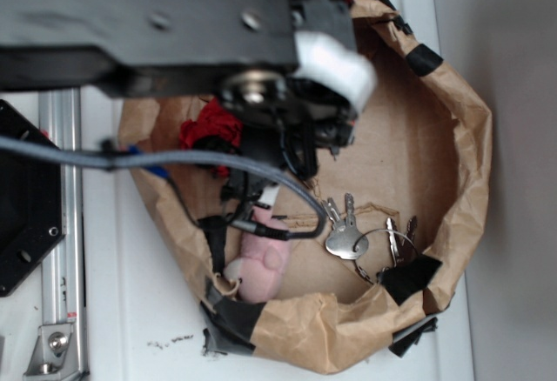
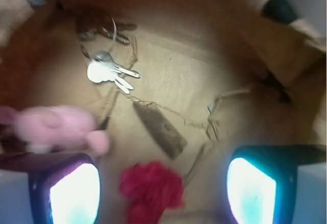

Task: Grab the wood chip.

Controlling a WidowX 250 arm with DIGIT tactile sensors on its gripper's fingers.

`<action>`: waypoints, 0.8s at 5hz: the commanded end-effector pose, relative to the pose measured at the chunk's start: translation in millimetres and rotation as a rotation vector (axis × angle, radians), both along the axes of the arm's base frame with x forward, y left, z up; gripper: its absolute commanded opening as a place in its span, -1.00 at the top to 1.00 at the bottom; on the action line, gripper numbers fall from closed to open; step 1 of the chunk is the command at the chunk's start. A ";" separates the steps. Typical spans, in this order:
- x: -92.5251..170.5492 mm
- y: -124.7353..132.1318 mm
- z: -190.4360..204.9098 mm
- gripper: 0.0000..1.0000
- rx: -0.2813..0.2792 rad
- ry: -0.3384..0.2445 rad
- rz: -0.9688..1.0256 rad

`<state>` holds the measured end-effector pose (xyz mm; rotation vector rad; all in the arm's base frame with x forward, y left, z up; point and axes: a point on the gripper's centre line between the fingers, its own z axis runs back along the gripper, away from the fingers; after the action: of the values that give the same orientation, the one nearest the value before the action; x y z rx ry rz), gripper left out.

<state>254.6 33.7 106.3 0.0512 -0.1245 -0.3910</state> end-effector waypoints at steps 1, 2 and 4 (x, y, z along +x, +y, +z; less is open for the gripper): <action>10.9 4.9 -56.4 -1.00 -0.010 -0.073 -0.174; 9.3 -2.4 -76.3 -1.00 -0.009 -0.062 -0.223; 4.7 -1.8 -75.9 1.00 -0.056 -0.042 -0.198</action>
<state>254.9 32.4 17.4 -0.0334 -0.1436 -0.5722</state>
